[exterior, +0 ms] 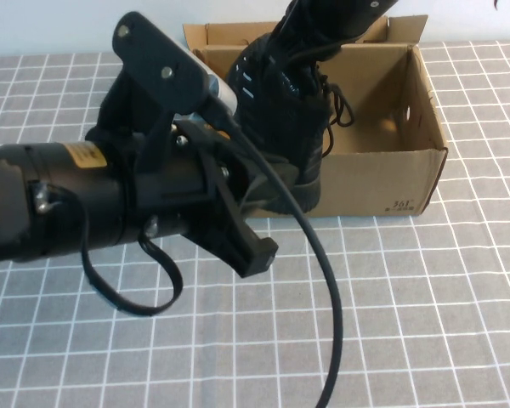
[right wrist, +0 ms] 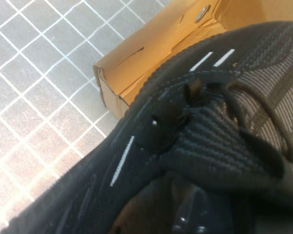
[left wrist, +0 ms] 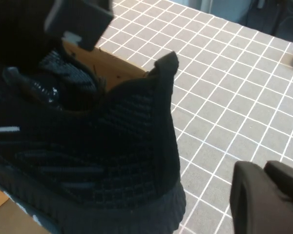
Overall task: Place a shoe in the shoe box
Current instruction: Hand over the shoe, then place the shoe in the shoe box
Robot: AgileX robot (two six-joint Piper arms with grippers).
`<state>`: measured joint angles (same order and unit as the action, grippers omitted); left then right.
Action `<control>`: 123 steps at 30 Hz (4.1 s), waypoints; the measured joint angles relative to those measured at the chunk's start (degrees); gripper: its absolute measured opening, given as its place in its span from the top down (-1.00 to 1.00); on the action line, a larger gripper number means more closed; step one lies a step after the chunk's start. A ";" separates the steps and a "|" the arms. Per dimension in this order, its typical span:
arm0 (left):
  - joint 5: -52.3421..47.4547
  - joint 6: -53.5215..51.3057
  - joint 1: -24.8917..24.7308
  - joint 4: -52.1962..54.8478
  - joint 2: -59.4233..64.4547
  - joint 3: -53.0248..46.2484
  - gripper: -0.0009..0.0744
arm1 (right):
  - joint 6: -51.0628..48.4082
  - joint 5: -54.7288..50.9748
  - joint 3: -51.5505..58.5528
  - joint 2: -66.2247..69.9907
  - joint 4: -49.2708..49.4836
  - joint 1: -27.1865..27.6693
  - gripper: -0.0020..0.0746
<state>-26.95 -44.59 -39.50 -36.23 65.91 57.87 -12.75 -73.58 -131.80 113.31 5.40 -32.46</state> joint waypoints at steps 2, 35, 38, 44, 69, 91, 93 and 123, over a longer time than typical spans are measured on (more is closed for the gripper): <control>0.10 -0.01 0.00 0.09 0.00 0.00 0.77 | 0.00 0.00 0.00 0.00 0.00 0.00 0.96; 25.40 -1.38 0.00 -0.40 16.60 0.09 -0.70 | 5.95 0.00 0.00 0.08 1.38 0.00 0.96; 26.15 -1.38 0.00 -0.41 16.97 0.09 -0.48 | 5.95 0.00 0.00 0.08 1.33 0.09 0.96; 26.55 -3.73 0.00 -0.63 17.07 0.09 0.08 | 5.95 -0.29 0.00 0.08 1.11 0.22 0.96; 25.90 -5.68 1.07 -1.10 17.11 0.09 0.75 | 5.16 -1.10 0.00 0.08 1.12 0.42 0.83; 14.52 -18.91 9.42 -0.49 18.05 4.46 0.79 | 5.92 0.55 -1.53 -5.49 0.58 0.42 0.51; 11.16 -20.36 11.00 -0.39 18.75 7.90 0.79 | 6.14 0.55 -1.53 -7.06 0.58 0.42 0.62; -29.53 -54.85 26.98 -23.82 61.10 59.29 0.80 | 10.83 0.45 27.93 -34.55 -7.14 0.42 0.95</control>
<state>-56.48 -99.44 -12.52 -60.05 127.02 117.16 -1.92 -73.13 -103.87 78.76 -1.75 -32.04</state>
